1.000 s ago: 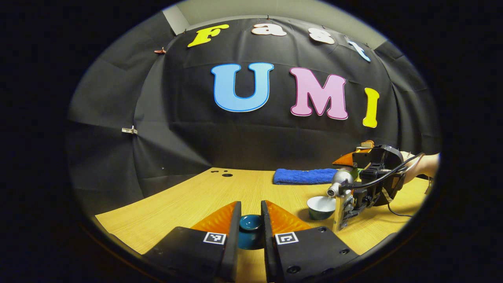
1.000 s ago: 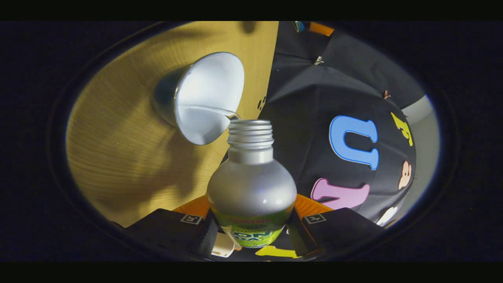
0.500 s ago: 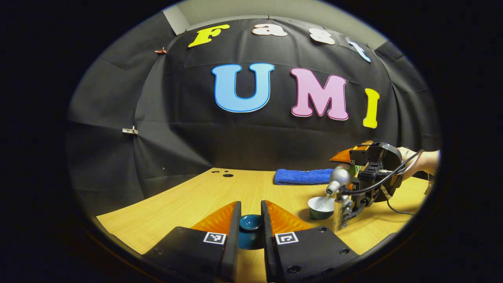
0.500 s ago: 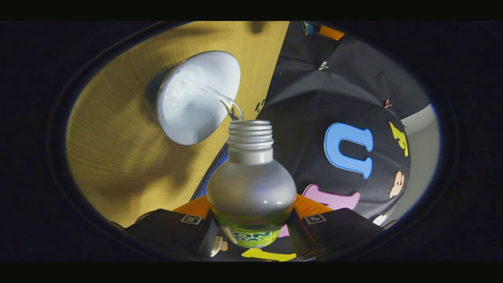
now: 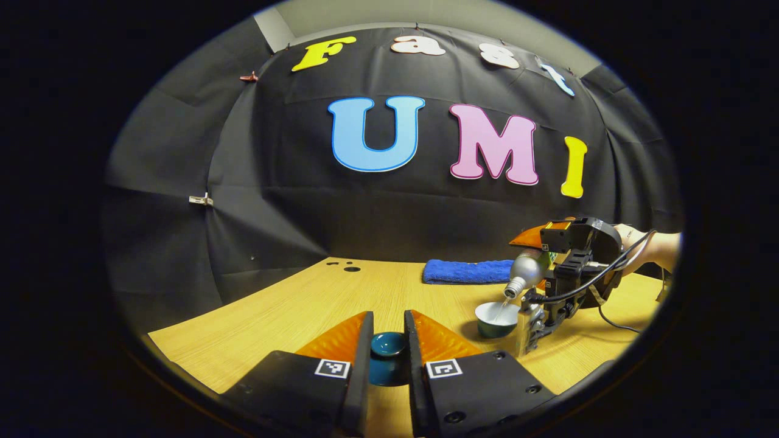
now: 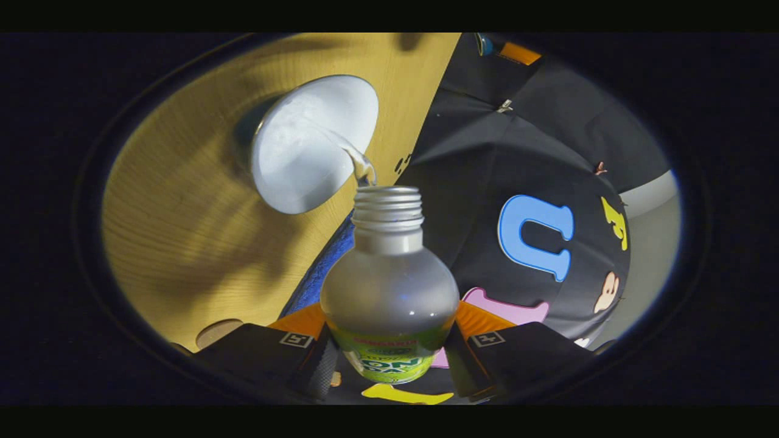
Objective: Open the teacup lid with one hand, grasp the water bottle and pour water into the teacup with the other hand; after pouring, place the water bottle on the coaster and then close the teacup lid.
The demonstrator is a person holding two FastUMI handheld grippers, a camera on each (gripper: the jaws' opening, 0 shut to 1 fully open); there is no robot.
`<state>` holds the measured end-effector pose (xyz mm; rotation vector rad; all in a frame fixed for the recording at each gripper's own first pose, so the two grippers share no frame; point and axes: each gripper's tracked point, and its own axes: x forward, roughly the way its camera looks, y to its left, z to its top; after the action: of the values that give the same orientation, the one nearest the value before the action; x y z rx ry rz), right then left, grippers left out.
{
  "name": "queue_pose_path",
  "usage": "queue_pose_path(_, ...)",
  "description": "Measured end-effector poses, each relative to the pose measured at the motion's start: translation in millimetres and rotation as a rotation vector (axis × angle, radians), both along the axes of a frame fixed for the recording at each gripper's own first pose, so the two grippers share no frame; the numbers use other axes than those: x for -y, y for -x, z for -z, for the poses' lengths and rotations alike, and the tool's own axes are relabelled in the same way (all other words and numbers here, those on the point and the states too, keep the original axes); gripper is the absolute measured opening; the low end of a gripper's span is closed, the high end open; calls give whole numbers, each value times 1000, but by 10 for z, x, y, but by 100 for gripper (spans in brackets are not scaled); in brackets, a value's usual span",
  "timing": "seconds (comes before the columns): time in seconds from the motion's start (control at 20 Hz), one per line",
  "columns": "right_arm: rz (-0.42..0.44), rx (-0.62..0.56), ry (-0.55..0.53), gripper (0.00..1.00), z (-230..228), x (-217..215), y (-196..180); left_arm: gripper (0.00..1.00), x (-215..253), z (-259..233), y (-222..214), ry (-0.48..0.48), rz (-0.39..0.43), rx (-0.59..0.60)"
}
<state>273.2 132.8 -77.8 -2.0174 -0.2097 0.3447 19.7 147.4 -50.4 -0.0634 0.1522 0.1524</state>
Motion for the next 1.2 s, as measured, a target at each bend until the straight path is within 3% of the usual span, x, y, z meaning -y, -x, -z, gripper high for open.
queue_pose_path(1.2, -49, 40, 23, 78, -145, -104, 91, 31, 48, 23, -12, 12, 14, 0)
